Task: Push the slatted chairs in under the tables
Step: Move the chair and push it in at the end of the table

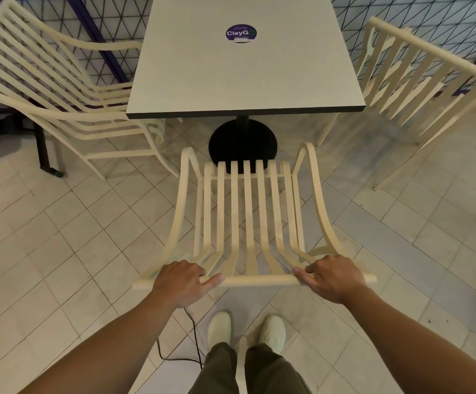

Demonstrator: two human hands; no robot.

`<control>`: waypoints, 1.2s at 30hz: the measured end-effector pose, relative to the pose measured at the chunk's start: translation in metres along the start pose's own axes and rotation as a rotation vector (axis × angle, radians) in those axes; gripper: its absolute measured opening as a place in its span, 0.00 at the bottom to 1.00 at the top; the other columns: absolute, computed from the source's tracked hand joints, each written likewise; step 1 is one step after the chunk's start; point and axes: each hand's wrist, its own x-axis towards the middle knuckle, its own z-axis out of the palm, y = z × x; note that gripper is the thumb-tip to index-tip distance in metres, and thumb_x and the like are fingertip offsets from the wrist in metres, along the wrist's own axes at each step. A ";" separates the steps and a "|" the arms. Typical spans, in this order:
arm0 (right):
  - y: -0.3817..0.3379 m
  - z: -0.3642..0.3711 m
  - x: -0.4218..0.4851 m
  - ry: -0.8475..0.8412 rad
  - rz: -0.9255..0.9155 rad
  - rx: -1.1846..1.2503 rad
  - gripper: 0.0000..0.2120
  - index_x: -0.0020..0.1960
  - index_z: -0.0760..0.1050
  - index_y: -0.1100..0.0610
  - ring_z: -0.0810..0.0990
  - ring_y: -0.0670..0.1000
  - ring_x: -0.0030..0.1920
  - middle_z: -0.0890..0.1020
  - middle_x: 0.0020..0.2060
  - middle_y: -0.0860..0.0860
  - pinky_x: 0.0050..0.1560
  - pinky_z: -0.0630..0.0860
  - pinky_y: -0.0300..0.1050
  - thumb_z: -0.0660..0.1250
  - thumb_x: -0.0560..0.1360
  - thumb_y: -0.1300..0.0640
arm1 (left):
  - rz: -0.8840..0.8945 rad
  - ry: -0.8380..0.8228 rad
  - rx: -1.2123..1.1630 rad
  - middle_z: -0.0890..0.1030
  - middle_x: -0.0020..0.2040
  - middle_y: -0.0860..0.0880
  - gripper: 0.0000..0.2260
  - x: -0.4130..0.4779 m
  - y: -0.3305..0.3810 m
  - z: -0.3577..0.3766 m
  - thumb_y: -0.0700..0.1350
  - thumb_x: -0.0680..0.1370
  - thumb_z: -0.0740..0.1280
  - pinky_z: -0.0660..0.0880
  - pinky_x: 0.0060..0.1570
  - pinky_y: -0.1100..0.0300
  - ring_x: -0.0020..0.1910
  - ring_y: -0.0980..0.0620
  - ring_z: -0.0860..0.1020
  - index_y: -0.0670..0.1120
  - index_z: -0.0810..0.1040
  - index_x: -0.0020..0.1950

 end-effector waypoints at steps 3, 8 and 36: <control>0.001 0.002 -0.002 -0.001 -0.008 -0.019 0.55 0.51 0.86 0.44 0.78 0.44 0.33 0.82 0.33 0.43 0.37 0.76 0.37 0.26 0.63 0.20 | -0.007 0.002 -0.003 0.84 0.46 0.54 0.57 -0.004 0.001 0.002 0.81 0.59 0.25 0.75 0.48 0.55 0.46 0.52 0.80 0.56 0.83 0.57; -0.003 0.002 -0.005 -0.008 0.008 -0.026 0.50 0.52 0.86 0.45 0.77 0.44 0.33 0.82 0.34 0.43 0.38 0.75 0.37 0.30 0.66 0.22 | -0.002 0.028 -0.019 0.84 0.46 0.55 0.57 -0.004 0.000 0.002 0.82 0.59 0.26 0.75 0.46 0.57 0.45 0.53 0.80 0.56 0.84 0.57; 0.004 0.008 -0.005 -0.061 -0.074 -0.016 0.48 0.57 0.84 0.41 0.79 0.45 0.36 0.83 0.37 0.42 0.40 0.78 0.39 0.32 0.68 0.22 | 0.132 -0.068 0.148 0.83 0.54 0.49 0.18 -0.022 0.009 -0.003 0.57 0.86 0.50 0.78 0.53 0.49 0.51 0.48 0.80 0.60 0.72 0.73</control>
